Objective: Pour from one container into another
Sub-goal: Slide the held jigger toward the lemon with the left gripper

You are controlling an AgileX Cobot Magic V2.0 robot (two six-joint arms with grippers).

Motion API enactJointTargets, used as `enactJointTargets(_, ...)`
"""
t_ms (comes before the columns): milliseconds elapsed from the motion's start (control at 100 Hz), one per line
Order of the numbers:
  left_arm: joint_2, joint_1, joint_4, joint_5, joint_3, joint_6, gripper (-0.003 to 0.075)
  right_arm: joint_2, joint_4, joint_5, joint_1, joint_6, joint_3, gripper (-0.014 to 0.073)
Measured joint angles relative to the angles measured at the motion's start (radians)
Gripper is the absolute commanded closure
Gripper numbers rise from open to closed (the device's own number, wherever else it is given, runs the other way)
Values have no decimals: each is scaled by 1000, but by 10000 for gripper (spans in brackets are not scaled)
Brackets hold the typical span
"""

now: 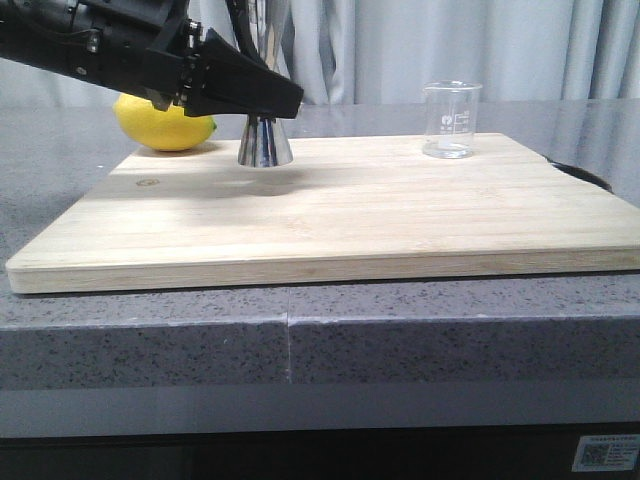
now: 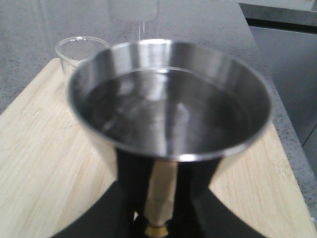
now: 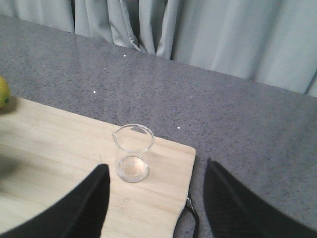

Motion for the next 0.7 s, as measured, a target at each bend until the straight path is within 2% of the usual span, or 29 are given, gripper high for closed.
enactJointTargets(700,0,17,0,0,0,47,731,0,2,0,0,2,0,216)
